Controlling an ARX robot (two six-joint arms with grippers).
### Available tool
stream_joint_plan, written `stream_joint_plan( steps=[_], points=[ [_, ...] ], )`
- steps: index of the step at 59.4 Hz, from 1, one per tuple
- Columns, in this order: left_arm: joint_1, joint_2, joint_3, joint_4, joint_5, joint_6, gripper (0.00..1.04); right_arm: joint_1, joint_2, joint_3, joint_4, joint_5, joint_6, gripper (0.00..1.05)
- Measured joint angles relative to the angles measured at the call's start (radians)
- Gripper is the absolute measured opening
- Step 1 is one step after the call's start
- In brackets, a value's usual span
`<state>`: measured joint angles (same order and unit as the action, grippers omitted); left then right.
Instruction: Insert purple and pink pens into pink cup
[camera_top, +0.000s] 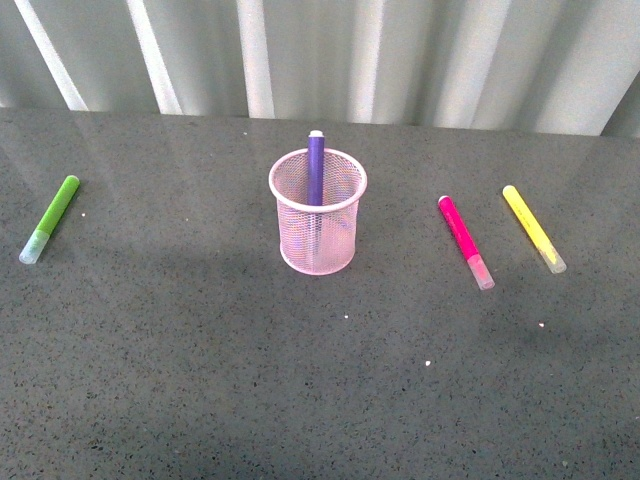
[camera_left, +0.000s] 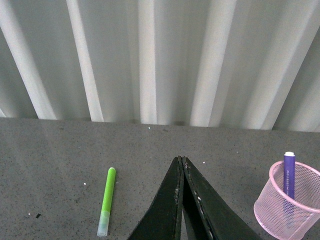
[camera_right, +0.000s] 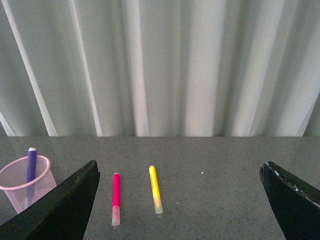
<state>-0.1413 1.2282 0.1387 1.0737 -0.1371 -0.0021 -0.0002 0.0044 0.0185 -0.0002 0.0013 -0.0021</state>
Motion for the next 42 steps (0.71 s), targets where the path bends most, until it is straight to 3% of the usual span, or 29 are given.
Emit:
stream_joint_plan(
  steps=[16,22,42],
  points=[
    [0.054,-0.236,-0.080,-0.155,0.050,0.000,0.04,0.000,0.000,0.000,0.000,0.000,0.000,0.98],
    [0.117,-0.321,-0.098,-0.222,0.131,0.000,0.04,0.000,0.000,0.000,0.000,0.000,0.000,0.98],
    [0.139,-0.600,-0.117,-0.459,0.134,0.000,0.04,0.000,0.000,0.000,0.000,0.000,0.000,0.98]
  ],
)
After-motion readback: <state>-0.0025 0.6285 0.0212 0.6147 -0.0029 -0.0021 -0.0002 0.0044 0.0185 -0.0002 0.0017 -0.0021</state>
